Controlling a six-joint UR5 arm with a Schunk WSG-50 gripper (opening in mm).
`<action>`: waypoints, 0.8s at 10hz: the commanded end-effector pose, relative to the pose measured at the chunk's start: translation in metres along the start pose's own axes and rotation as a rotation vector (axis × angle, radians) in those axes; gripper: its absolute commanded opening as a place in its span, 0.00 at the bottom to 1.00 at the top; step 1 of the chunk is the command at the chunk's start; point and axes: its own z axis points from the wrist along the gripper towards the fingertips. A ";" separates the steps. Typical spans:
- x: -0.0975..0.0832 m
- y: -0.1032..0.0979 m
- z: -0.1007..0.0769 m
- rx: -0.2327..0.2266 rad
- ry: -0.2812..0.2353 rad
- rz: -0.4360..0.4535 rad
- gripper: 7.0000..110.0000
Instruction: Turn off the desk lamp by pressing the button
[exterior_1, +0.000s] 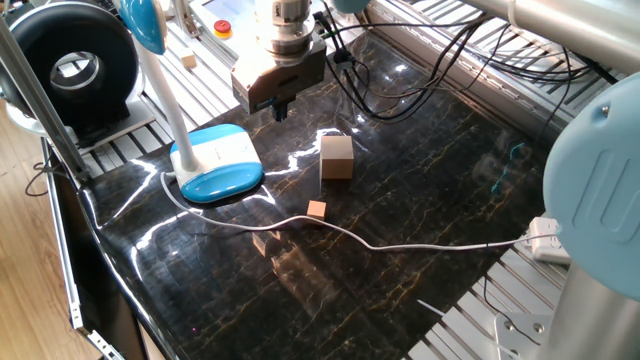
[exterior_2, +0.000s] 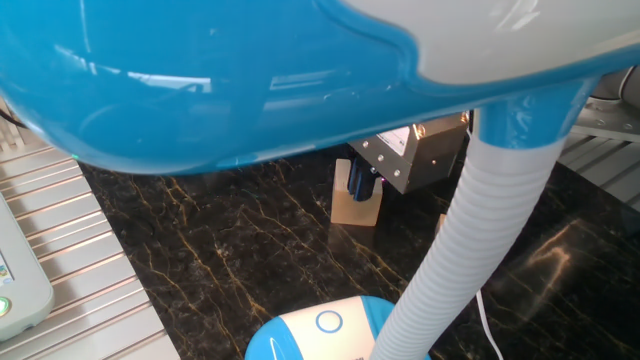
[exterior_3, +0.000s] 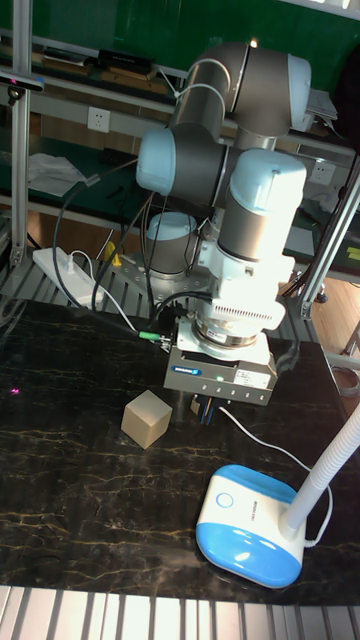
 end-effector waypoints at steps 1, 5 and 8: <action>-0.001 0.006 -0.001 -0.030 -0.003 0.005 0.00; -0.030 0.011 -0.006 -0.032 0.034 -0.005 0.00; -0.060 0.022 -0.005 -0.041 0.048 -0.009 0.00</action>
